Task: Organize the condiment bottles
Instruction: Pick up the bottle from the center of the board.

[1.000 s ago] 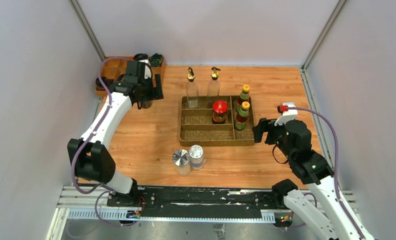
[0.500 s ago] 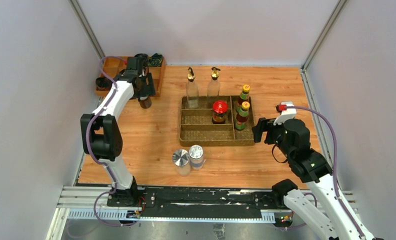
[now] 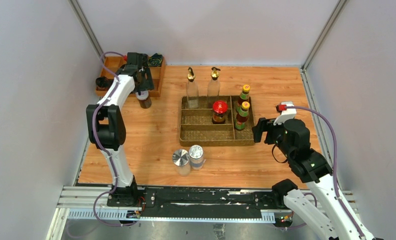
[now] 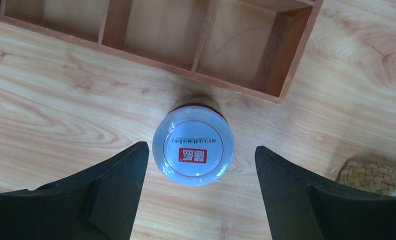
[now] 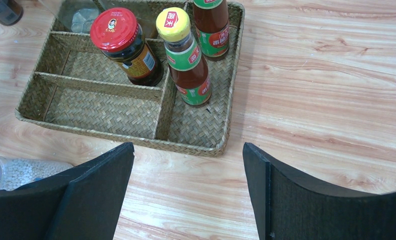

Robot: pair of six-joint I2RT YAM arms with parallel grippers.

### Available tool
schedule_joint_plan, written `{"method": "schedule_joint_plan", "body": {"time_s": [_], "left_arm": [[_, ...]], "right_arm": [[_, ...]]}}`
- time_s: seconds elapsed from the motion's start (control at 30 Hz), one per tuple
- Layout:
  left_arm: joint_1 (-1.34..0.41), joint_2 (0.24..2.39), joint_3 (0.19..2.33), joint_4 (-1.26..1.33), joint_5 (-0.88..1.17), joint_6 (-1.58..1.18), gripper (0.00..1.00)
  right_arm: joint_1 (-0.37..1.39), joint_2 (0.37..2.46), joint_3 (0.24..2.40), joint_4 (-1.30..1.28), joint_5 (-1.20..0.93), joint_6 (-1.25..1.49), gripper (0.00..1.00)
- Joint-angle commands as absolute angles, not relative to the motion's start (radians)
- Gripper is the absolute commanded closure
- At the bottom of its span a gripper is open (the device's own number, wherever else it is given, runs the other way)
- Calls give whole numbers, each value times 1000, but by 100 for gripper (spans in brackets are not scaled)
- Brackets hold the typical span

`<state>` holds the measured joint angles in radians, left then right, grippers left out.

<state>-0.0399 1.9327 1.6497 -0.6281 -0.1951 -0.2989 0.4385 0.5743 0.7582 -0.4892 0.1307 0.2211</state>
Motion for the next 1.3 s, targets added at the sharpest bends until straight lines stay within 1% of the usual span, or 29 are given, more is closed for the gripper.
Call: {"method": "schedule_joint_plan", "body": {"time_s": [0.0,0.3,0.57,0.67,0.73,0.93,1.1,1.27], "left_arm": [[-22,1962,1688,-610,-201,-283,17],[-17,1965,1631,-590,-175,-292,17],[-17,1981,1618,-584,-158,-304,20],[-17,1971,1602,-582,-161,-310,24],[-17,1970,1596,-584,-164,-310,30],[-17,1967,1595,-596,-145,-316,42],[-18,1908,1547,-596,-109,-314,44],[-35,1807,1478,-601,-104,-294,44]], "right_arm": [[454,570,751,-492,125,216,14],[454,581,748,-492,122,218,14],[454,577,745,-492,124,218,14],[454,579,744,-492,123,218,14],[454,580,745,-492,123,218,14],[454,571,741,-492,123,218,14],[454,578,741,-489,118,221,14],[454,574,741,-488,121,218,14]]}}
